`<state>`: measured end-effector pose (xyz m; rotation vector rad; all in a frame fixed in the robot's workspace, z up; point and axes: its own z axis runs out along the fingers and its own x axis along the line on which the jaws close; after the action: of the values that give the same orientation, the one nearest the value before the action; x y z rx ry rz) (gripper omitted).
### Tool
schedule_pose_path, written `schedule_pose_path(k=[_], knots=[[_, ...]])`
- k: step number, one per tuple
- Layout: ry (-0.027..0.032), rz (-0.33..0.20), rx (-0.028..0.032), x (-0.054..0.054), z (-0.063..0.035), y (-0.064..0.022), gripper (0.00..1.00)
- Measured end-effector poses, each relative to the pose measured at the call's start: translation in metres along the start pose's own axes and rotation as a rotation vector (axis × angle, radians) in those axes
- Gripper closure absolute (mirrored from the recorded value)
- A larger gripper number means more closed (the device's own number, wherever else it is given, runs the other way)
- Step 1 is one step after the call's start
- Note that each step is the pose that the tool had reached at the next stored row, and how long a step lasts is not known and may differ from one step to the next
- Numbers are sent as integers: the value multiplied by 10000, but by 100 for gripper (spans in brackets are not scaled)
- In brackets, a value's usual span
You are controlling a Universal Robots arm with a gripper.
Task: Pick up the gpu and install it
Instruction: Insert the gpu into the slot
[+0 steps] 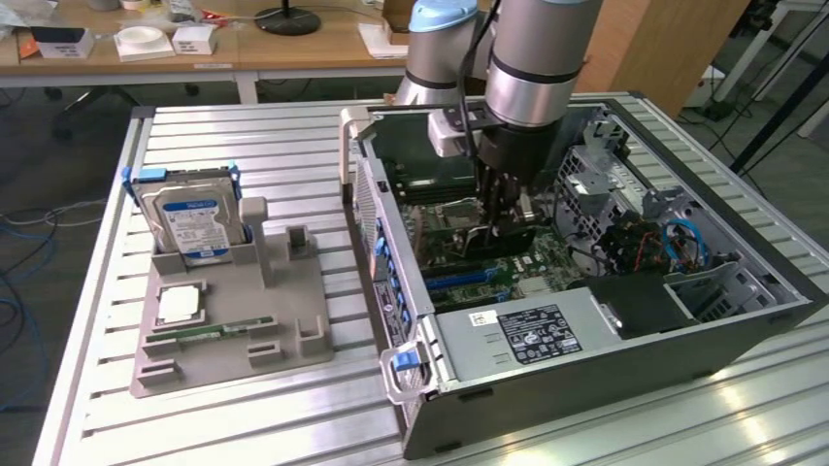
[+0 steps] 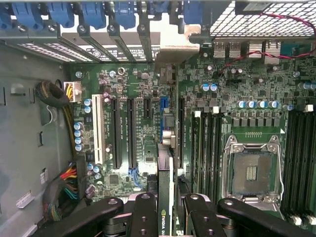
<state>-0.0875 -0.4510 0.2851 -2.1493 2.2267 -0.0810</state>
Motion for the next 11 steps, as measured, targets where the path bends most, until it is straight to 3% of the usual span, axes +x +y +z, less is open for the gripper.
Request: schedule_pose_path(k=[11], knots=[[9, -3, 2, 45, 26, 56, 74]])
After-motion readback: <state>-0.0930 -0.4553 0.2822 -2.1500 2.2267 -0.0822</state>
